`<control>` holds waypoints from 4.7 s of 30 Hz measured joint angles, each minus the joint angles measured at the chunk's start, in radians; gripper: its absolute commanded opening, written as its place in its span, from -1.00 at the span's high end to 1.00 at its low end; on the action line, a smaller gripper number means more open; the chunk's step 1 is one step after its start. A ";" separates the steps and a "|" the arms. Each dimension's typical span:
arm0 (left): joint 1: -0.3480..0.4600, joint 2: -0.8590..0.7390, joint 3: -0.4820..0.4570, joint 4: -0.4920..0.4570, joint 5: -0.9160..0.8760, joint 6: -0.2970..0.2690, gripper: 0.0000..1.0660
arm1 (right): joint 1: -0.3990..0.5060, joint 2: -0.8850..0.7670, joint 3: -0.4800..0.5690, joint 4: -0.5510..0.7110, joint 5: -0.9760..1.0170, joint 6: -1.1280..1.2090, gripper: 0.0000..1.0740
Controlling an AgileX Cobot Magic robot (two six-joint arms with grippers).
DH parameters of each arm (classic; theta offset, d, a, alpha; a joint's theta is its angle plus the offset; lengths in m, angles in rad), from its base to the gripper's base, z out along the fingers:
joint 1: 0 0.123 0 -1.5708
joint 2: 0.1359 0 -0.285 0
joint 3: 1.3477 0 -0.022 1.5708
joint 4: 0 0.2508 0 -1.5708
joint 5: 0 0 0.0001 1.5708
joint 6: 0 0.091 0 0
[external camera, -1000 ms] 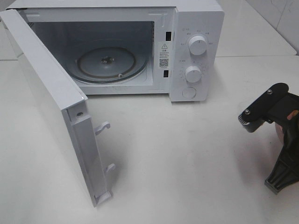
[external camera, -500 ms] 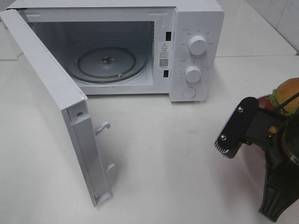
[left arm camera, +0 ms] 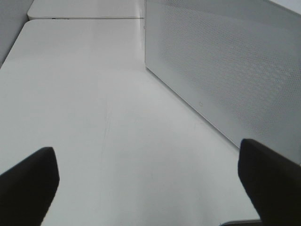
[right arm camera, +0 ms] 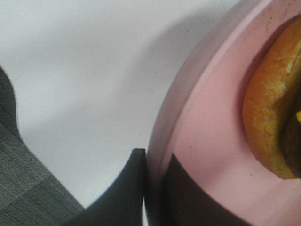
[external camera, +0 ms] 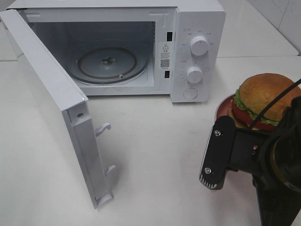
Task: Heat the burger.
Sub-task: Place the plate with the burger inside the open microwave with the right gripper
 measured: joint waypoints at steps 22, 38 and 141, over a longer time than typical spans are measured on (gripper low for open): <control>0.000 0.000 0.000 0.000 0.000 0.000 -0.81 | 0.054 0.000 0.000 -0.006 -0.119 -0.356 1.00; 0.000 0.000 0.000 0.000 0.000 0.000 -0.81 | 0.054 0.000 0.008 -0.053 -0.213 -0.566 1.00; 0.000 0.000 0.000 0.000 0.000 0.000 -0.81 | -0.445 0.325 -0.460 0.659 -0.508 -2.007 1.00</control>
